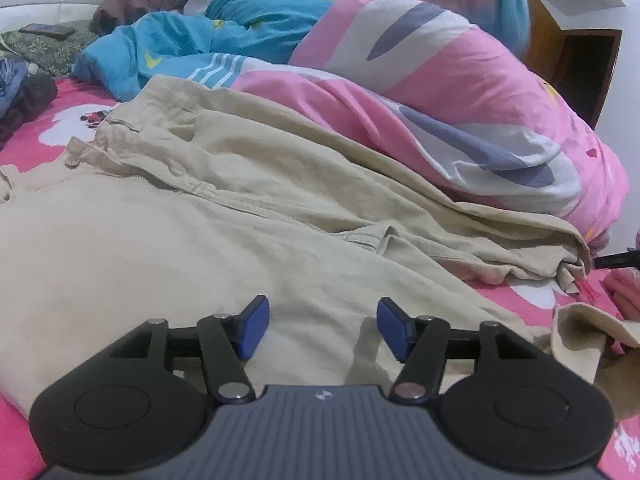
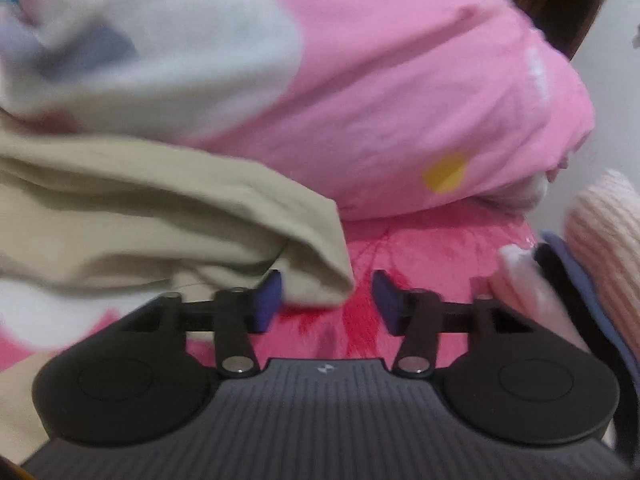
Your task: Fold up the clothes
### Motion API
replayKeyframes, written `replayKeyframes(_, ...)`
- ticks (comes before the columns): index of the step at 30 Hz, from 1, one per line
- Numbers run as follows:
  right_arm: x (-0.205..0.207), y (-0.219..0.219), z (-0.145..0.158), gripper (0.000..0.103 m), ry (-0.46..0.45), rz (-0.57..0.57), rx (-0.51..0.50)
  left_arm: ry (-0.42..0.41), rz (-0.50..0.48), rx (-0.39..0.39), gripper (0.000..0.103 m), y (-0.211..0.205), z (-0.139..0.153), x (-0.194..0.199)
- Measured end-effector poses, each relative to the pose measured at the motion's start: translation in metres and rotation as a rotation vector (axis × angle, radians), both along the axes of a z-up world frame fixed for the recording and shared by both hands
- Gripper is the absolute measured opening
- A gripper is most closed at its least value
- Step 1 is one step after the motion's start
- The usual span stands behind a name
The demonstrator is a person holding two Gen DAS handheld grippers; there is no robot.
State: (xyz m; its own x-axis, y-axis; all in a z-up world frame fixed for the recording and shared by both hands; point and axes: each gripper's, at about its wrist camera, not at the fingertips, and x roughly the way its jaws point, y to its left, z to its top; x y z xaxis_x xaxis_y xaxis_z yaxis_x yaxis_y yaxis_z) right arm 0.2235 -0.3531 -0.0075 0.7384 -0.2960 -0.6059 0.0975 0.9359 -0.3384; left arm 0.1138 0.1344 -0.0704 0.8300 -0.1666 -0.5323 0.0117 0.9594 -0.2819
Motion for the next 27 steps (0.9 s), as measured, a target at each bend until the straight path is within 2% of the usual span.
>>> replayKeyframes(5,-0.115,0.027,0.058,0.065,-0.194,0.111,0.180,-0.027,0.017,0.004,0.071,0.001,0.008,-0.009)
replayKeyframes(7,-0.157,0.044,0.065,0.068,-0.224,0.171,0.288,-0.046,0.008,0.004,0.072,0.001,0.013,-0.016)
replayKeyframes(12,-0.220,0.097,0.042,0.069,-0.192,0.318,0.546,-0.081,-0.001,-0.017,0.072,0.008,0.034,-0.042)
replayKeyframes(15,-0.231,0.126,0.018,0.069,-0.111,0.306,0.555,-0.133,0.047,0.025,0.074,0.022,0.058,-0.086)
replayKeyframes(18,-0.237,0.137,-0.002,0.069,-0.060,0.297,0.602,-0.189,0.164,0.156,0.095,0.051,0.065,-0.137)
replayKeyframes(21,-0.240,0.139,-0.014,0.069,-0.032,0.286,0.661,-0.153,0.246,0.387,0.099,0.079,0.051,-0.159)
replayKeyframes(23,-0.244,0.142,-0.020,0.069,-0.022,0.284,0.685,-0.085,0.259,0.478,0.099,0.100,0.036,-0.158)
replayKeyframes(24,-0.244,0.144,-0.022,0.069,-0.017,0.279,0.694,-0.056,0.260,0.491,0.099,0.109,0.030,-0.156)
replayKeyframes(27,-0.244,0.145,-0.028,0.069,-0.010,0.273,0.717,0.033,0.248,0.449,0.099,0.134,0.014,-0.140)
